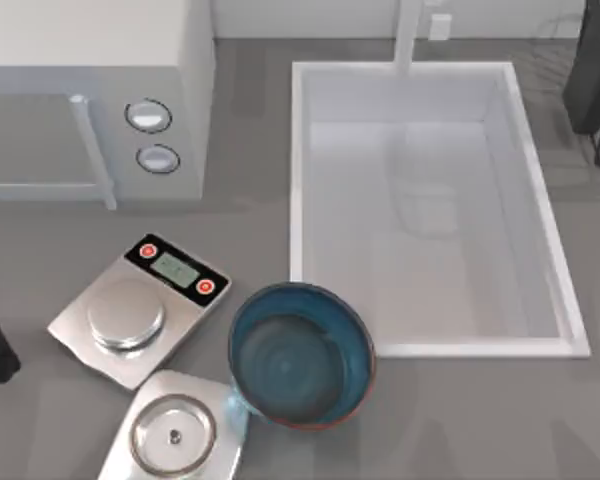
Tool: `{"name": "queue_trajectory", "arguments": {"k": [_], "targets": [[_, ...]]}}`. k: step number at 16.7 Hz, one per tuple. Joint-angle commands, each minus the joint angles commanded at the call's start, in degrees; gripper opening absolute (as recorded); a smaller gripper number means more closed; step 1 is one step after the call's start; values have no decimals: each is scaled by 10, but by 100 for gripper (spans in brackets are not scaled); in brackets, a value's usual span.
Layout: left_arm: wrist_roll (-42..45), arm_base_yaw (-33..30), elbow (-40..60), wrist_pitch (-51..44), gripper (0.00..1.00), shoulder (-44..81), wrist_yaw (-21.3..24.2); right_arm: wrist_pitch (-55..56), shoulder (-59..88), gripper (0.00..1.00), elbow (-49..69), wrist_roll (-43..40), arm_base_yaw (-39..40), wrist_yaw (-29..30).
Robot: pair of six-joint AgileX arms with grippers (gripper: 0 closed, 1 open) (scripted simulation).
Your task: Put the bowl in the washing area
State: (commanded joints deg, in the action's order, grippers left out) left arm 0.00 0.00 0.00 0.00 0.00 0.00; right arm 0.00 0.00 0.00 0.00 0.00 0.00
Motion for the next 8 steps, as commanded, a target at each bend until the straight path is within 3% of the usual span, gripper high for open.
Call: {"name": "queue_trajectory", "arguments": {"k": [4, 8], "targets": [[0, 0, 0, 0, 100, 0, 0, -10, 17, 100, 14, -9, 10, -5], [0, 0, 0, 0, 100, 0, 0, -67, 123, 100, 93, -60, 65, -30]]}}
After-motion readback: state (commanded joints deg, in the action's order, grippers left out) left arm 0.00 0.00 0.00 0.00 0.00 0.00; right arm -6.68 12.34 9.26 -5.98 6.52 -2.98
